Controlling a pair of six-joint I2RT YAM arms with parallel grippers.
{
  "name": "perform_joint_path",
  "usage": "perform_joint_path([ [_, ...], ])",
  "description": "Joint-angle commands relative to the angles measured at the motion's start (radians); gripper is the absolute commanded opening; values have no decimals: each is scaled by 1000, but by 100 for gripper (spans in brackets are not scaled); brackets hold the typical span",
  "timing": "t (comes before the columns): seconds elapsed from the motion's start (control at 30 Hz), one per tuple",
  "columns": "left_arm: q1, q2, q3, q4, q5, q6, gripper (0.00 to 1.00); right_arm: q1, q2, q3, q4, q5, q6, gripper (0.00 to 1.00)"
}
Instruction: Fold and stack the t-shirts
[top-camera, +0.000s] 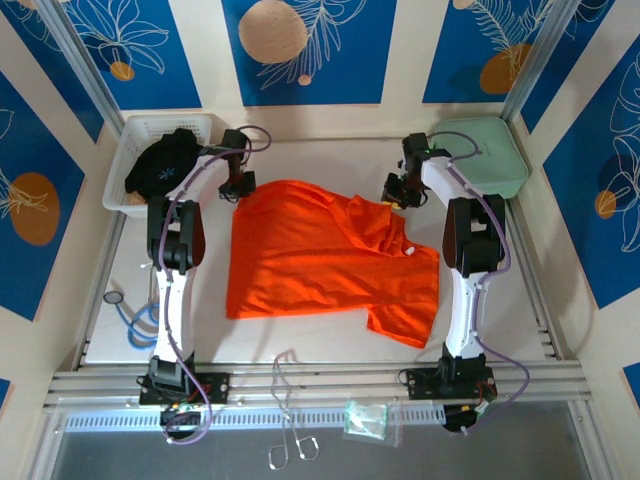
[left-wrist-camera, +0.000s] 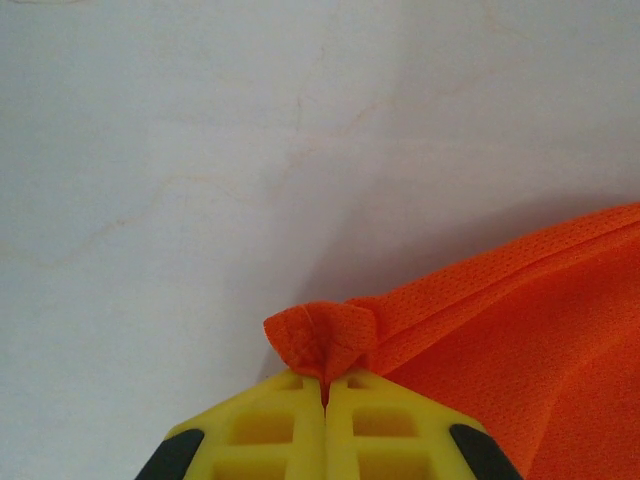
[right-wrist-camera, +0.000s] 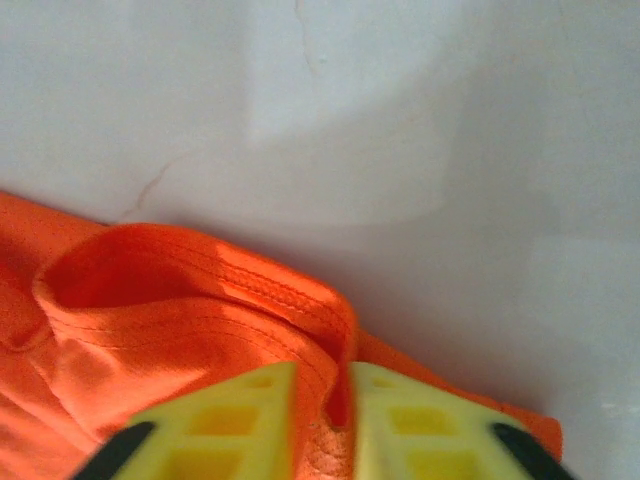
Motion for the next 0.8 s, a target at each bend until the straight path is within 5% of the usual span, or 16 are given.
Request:
perform_joint_path([
  [0.0, 9, -57, -22, 6, 29, 13, 0, 5, 10, 47, -45, -36, -4, 13],
  [0.1, 10, -79, -30, 10, 41, 7, 0, 5, -26, 44, -45, -43, -1, 0],
  [0.43, 11, -311, -39, -31, 82, -6, 0, -3, -362, -28, -65, -39, -27, 0],
  [0.77, 9, -686, 3, -255, 96, 41, 0, 26, -929, -146, -94, 34, -189, 0],
])
